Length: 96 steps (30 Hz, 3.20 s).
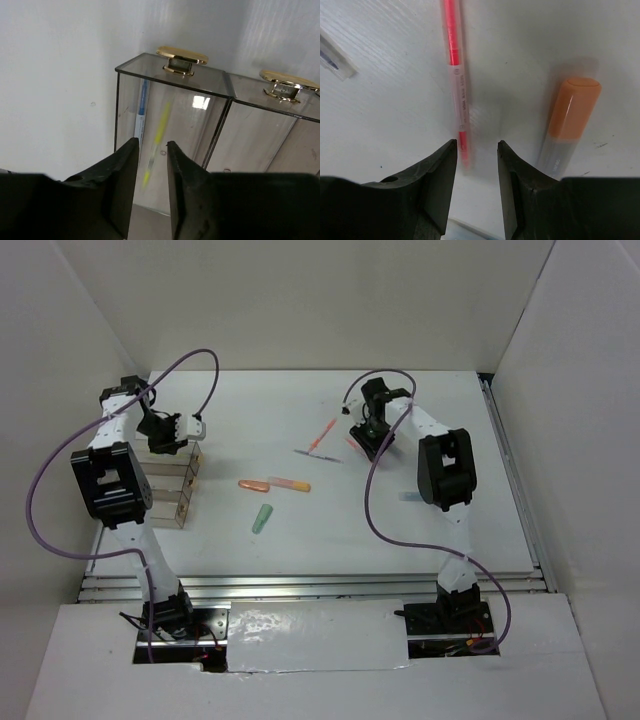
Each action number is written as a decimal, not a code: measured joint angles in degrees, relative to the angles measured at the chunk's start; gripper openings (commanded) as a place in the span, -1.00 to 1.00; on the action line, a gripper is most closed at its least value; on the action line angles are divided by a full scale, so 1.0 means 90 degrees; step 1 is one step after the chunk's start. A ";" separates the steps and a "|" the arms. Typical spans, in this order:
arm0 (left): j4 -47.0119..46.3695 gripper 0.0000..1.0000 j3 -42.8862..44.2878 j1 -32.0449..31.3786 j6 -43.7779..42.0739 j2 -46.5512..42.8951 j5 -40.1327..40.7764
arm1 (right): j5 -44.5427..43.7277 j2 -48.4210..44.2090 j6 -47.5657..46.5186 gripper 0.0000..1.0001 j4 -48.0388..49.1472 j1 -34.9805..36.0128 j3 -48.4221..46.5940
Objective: Sort the stationery into containers
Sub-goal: Place the pen in the storage box, then pick up the pen from the center of the board, then place the pen in the storage box.
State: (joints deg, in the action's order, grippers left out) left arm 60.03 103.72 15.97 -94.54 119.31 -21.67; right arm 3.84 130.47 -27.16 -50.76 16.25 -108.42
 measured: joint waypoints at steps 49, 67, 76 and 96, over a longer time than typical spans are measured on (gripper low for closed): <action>-0.4180 0.26 -0.5088 -0.3735 0.1120 -0.5236 -0.1904 | 0.3849 -0.0950 0.0607 -1.00 -0.2314 0.2011 -0.1122; -0.3786 -0.50 -0.5107 -0.4670 0.0682 -0.4835 -0.1151 | 0.4651 -0.0950 0.0894 -1.00 -0.2453 0.2123 -0.1122; -0.3446 -0.89 -0.5056 -0.4347 0.0699 -0.4826 -0.0988 | 0.4527 -0.0945 0.0894 0.11 -0.2538 0.2045 -0.1302; -0.0287 -0.75 -0.1734 0.0253 -0.1506 -0.1996 -0.0729 | 0.0792 -0.0216 -0.0257 -0.08 -0.0872 0.0918 -0.1394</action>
State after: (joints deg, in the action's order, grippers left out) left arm 57.45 88.12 18.24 -108.09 101.34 -28.23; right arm 10.96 128.53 -29.47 -58.61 24.51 -120.97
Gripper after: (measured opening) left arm 0.199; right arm 0.463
